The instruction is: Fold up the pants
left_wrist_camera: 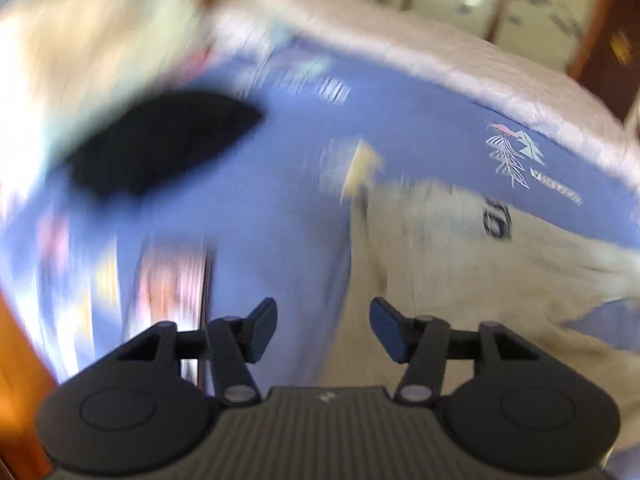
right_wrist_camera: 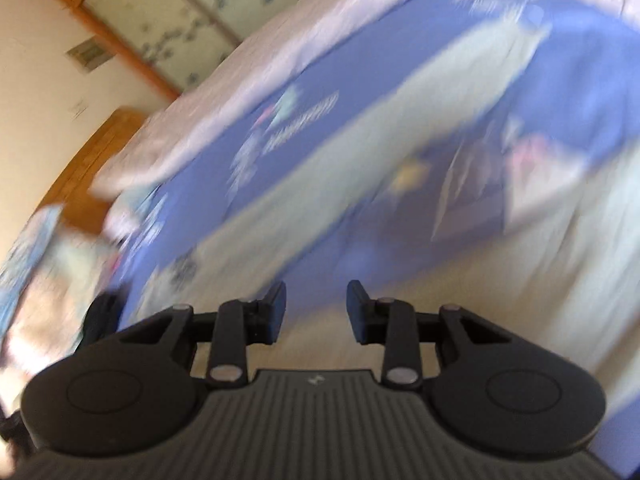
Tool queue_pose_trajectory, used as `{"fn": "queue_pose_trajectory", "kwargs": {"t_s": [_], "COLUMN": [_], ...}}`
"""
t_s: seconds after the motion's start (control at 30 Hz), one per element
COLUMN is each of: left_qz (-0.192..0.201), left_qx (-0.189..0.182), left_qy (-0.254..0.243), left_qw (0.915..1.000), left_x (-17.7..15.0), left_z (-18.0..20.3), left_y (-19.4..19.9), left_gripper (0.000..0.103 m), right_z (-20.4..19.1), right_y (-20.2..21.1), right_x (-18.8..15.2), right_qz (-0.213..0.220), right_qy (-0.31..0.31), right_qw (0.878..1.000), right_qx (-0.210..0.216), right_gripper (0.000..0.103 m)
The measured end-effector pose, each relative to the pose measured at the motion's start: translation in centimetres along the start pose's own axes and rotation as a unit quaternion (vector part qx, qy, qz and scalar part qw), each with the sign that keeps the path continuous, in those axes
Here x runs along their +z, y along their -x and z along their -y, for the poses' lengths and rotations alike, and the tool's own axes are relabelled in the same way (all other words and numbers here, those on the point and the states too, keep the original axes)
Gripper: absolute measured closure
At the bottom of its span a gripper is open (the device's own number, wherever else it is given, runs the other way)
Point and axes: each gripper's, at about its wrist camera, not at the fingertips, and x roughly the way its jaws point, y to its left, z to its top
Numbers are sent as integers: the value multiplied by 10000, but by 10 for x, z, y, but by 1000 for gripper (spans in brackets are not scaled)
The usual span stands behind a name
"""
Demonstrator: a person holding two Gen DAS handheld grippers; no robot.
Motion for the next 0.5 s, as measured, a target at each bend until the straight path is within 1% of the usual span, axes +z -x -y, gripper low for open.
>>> {"fn": "queue_pose_trajectory", "kwargs": {"t_s": [0.07,0.1,0.13,0.17,0.2,0.23,0.27,0.3,0.37,0.47,0.5], "left_qz": [371,518,671,772,829,808,736,626,439,242,143], "left_qx": [267,337,434,529,590,559,462,325,229,118,75], "left_qy": [-652,-1043,-1572,-1985,-2357,-2673,-2814,-2889,-2871,-2901,-2946], "left_qw": [9968,9926,9843,9756,9665,9586,9557,9547,9566,9566,9555], "left_x": [32,45,57,64,69,76,78,80,84,84,81], "left_z": [31,48,69,87,104,120,128,135,140,140,139], "left_y": [-21,-34,-51,-66,-83,-106,-121,-137,-163,-192,-200], "left_gripper": [45,43,42,41,41,41,39,34,30,31,37], "right_z": [11,17,25,35,45,55,64,72,87,97,100], "right_y": [-7,-14,-21,-31,-41,-53,-65,-79,-105,-142,-153], "right_x": [44,68,90,112,132,152,168,182,201,221,225], "right_qz": [299,456,564,649,732,796,812,812,759,695,673], "right_qy": [-134,-227,-367,-571,-788,-1004,-1187,-1357,-1673,-1771,-1780], "right_qw": [9989,9974,9956,9931,9900,9865,9833,9798,9708,9611,9588], "right_qx": [-350,-512,-659,-796,-914,-1018,-1113,-1222,-1541,-2004,-2111], "right_gripper": [66,64,61,56,56,55,55,55,55,55,55]}}
